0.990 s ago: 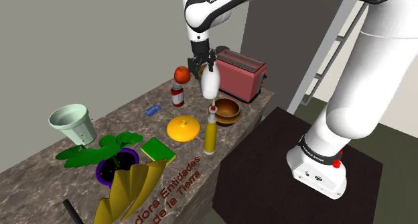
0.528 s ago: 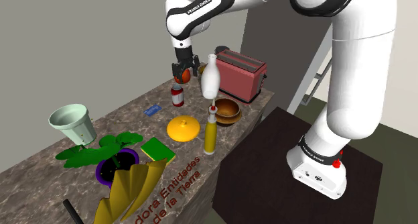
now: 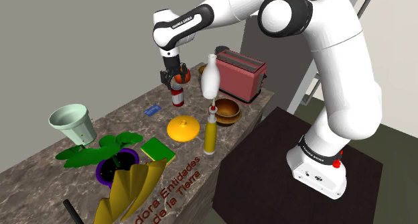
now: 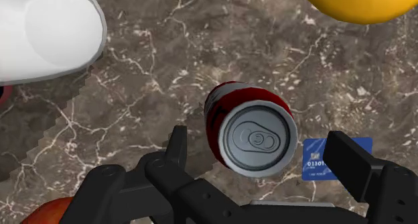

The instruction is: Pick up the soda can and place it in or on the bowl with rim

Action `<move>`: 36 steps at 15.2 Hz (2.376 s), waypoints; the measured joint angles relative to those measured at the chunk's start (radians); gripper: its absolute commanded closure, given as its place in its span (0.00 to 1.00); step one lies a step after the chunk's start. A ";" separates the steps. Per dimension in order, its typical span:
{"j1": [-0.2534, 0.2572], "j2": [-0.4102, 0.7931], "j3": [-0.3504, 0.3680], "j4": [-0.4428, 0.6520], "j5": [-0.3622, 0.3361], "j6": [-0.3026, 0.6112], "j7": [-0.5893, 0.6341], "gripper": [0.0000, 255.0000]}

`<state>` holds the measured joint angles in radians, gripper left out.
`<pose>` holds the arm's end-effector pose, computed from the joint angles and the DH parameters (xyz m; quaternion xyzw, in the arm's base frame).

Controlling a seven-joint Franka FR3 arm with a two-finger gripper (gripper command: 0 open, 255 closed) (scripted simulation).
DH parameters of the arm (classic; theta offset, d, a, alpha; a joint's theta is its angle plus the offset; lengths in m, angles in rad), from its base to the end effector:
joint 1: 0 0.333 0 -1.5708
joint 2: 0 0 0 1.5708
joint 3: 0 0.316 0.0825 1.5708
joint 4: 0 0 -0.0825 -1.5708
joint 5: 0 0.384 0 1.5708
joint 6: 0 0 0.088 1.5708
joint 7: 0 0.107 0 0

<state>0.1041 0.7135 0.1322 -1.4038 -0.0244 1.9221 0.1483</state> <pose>0.6906 0.1469 0.2700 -0.9943 -0.0372 0.0991 0.0148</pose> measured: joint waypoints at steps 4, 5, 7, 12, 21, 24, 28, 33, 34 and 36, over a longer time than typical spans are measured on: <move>0.001 0.017 -0.001 -0.028 -0.001 0.045 0.000 0.00; 0.001 0.019 -0.001 -0.034 -0.002 0.054 0.001 0.00; 0.002 0.022 -0.001 -0.038 -0.002 0.060 0.002 0.00; 0.002 0.023 -0.001 -0.039 -0.002 0.063 0.001 0.00; 0.002 0.023 -0.001 -0.038 -0.002 0.062 0.001 1.00; 0.002 0.020 -0.001 -0.038 -0.002 0.058 0.002 1.00; 0.001 -0.006 0.001 -0.032 0.001 0.027 0.002 1.00; -0.002 -0.038 0.003 -0.019 0.004 -0.019 0.001 1.00; -0.001 -0.040 0.004 -0.007 0.004 -0.033 0.002 1.00; -0.001 -0.055 0.005 -0.004 0.005 -0.050 0.004 1.00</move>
<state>0.1033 0.6582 0.1372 -1.4080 -0.0191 1.8717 0.1519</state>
